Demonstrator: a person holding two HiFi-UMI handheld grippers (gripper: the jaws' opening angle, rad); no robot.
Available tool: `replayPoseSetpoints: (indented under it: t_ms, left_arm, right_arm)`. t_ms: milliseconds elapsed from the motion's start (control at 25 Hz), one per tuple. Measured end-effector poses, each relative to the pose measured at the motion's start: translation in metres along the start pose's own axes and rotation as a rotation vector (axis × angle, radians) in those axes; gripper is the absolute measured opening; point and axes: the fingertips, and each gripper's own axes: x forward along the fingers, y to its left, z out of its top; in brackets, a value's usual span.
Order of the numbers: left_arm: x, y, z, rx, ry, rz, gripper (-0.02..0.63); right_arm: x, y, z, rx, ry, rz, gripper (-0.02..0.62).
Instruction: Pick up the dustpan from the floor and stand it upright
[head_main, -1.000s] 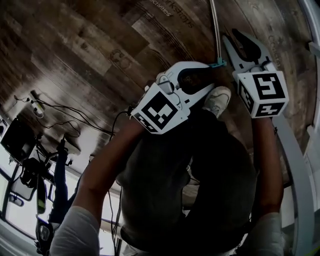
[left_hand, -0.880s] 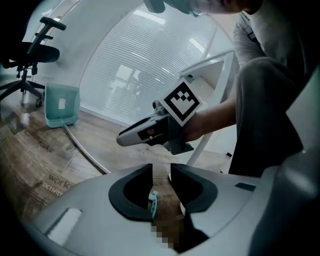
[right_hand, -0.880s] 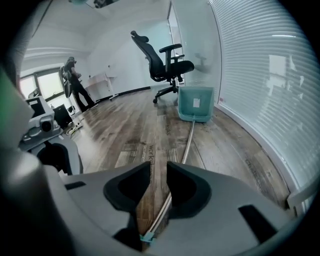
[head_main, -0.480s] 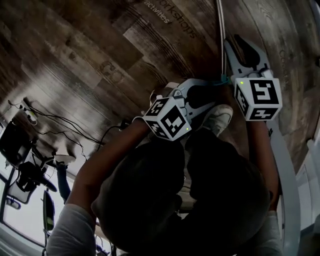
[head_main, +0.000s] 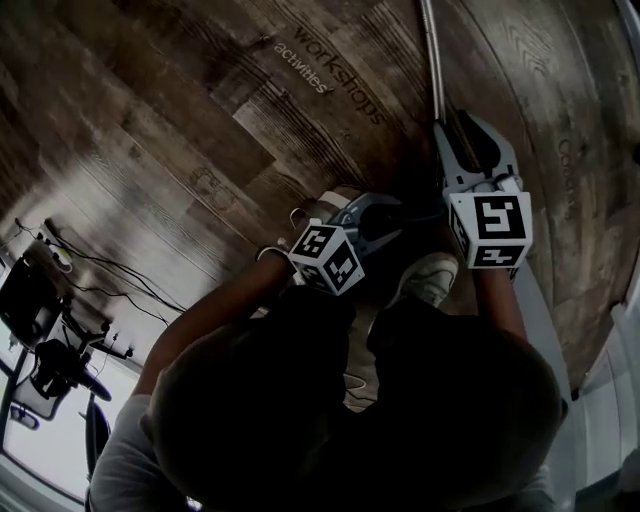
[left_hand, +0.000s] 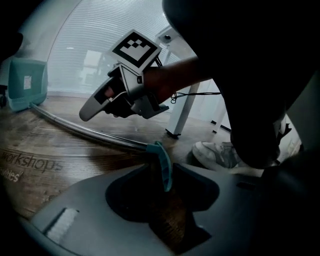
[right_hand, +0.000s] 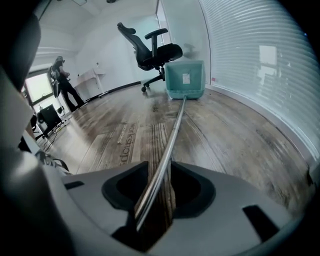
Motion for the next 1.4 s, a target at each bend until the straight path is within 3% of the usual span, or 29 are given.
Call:
replayPoseSetpoints:
  t_ms: [320, 680, 1080, 1400]
  left_arm:
    - [0.007, -0.005, -0.005, 0.057, 0.054, -0.015, 0.130]
    - [0.012, -0.012, -0.009, 0.172, 0.100, -0.038, 0.061]
    - [-0.001, -0.002, 0.002, 0.131, 0.052, -0.025, 0.057]
    - [-0.033, 0.012, 0.040, 0.103, -0.002, -0.002, 0.046]
  right_arm:
    - [0.007, -0.008, -0.019, 0.022, 0.062, -0.009, 0.117]
    - [0.014, 0.001, -0.028, 0.032, 0.076, 0.029, 0.118]
    - [0.016, 0.004, -0.025, 0.070, 0.081, 0.053, 0.118]
    - [0.012, 0.003, 0.001, 0.238, 0.046, 0.073, 0.118]
